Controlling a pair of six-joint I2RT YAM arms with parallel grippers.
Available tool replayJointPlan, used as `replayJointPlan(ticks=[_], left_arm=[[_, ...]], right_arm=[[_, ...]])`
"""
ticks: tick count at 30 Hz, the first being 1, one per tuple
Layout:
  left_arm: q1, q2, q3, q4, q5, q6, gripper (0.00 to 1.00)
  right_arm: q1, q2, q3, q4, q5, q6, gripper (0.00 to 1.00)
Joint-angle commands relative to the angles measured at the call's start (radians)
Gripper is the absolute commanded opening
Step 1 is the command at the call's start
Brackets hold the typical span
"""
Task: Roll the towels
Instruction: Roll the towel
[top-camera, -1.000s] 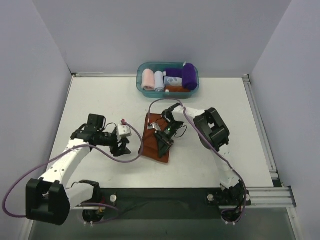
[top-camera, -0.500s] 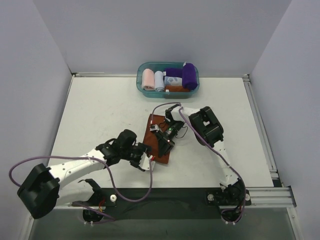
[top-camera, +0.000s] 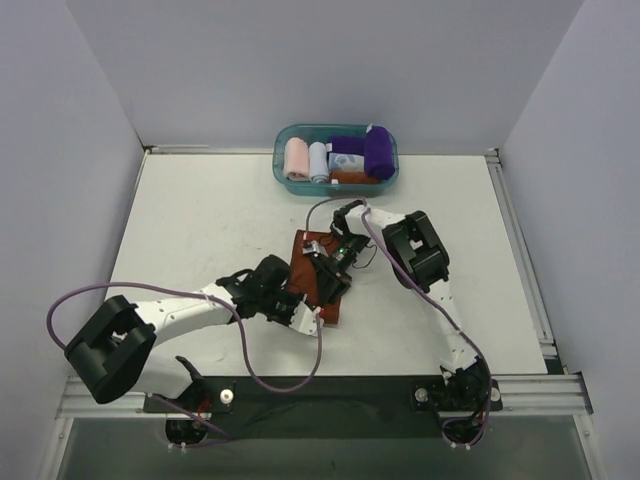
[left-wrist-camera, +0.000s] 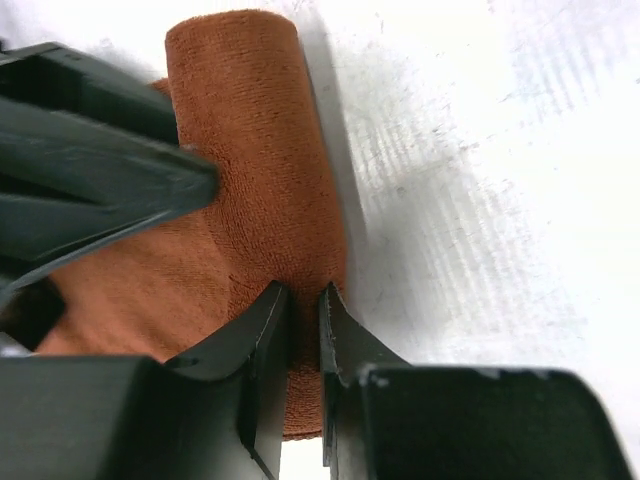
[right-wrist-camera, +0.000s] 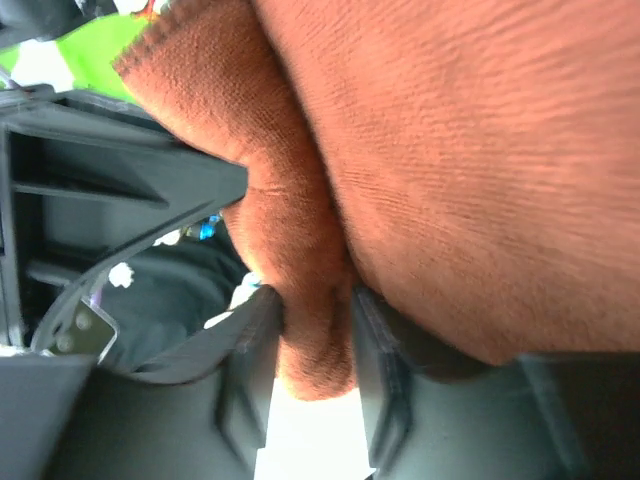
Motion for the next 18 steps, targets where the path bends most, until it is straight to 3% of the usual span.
replayJointPlan(ticks=[1,5,6,14,18], left_arm=[[-0.025,0.041,0.048,-0.257,0.05,-0.106,0.04],[0.004,0.156,0.148,-0.409,0.094,-0.172,0.0],[0.043,0.179,0.201,-0.467,0.135,-0.184,0.0],[0.223,0.532,0.524,-0.746,0.343,-0.218,0.0],[0.266,0.713,0.698,-0.871,0.369,-0.198,0.0]], right_arm=[[-0.057,-0.023,0.063,0.047,0.167,0.039,0.37],[-0.109,-0.152,0.089,0.06,0.227,0.083,0.56],[-0.132,-0.178,0.084,0.062,0.235,0.089,0.67],[-0.252,-0.537,-0.14,0.115,0.351,0.076,0.73],[-0.268,-0.7,-0.265,0.129,0.462,0.033,0.73]])
